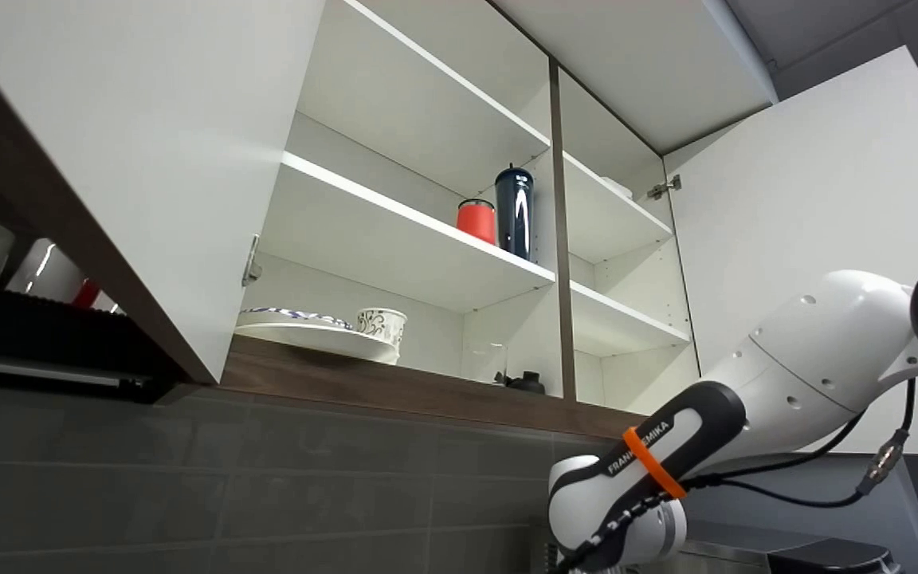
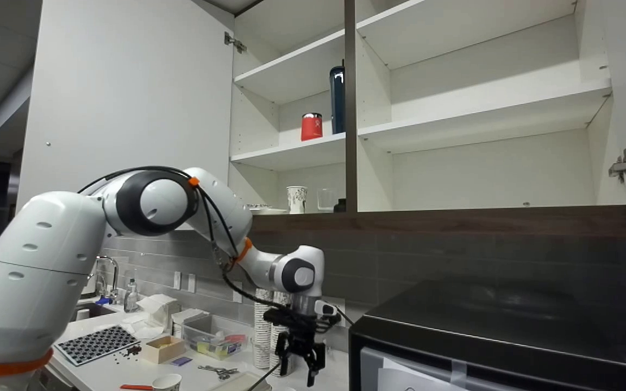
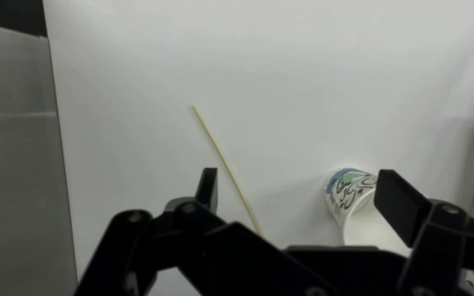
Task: Pick up the cup from the cabinet and put it on the counter
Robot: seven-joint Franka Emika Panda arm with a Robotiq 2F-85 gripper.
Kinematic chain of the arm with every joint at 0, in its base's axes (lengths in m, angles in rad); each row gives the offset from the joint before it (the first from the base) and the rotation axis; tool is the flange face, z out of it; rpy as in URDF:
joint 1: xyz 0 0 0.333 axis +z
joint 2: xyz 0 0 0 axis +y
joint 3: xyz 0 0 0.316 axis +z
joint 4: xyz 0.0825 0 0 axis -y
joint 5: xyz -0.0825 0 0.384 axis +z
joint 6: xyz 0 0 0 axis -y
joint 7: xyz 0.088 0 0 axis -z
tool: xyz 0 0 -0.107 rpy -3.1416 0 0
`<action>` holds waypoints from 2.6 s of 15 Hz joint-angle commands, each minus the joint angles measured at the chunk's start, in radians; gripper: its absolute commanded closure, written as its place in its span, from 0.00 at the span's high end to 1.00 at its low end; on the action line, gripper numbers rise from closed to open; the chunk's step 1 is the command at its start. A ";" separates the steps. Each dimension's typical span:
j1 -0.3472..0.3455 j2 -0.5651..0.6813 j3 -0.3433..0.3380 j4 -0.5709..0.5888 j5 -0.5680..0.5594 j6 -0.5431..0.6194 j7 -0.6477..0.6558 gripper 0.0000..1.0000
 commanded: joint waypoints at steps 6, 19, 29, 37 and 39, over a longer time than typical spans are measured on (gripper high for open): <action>0.031 -0.231 0.030 0.135 0.044 -0.478 0.024 1.00; 0.067 -0.357 0.037 0.263 0.346 -0.544 0.018 1.00; 0.084 -0.425 0.030 0.321 0.594 -0.580 -0.003 1.00; 0.093 -0.421 0.073 0.519 0.587 -0.344 0.224 1.00; 0.100 -0.398 0.095 0.553 0.562 -0.227 0.272 1.00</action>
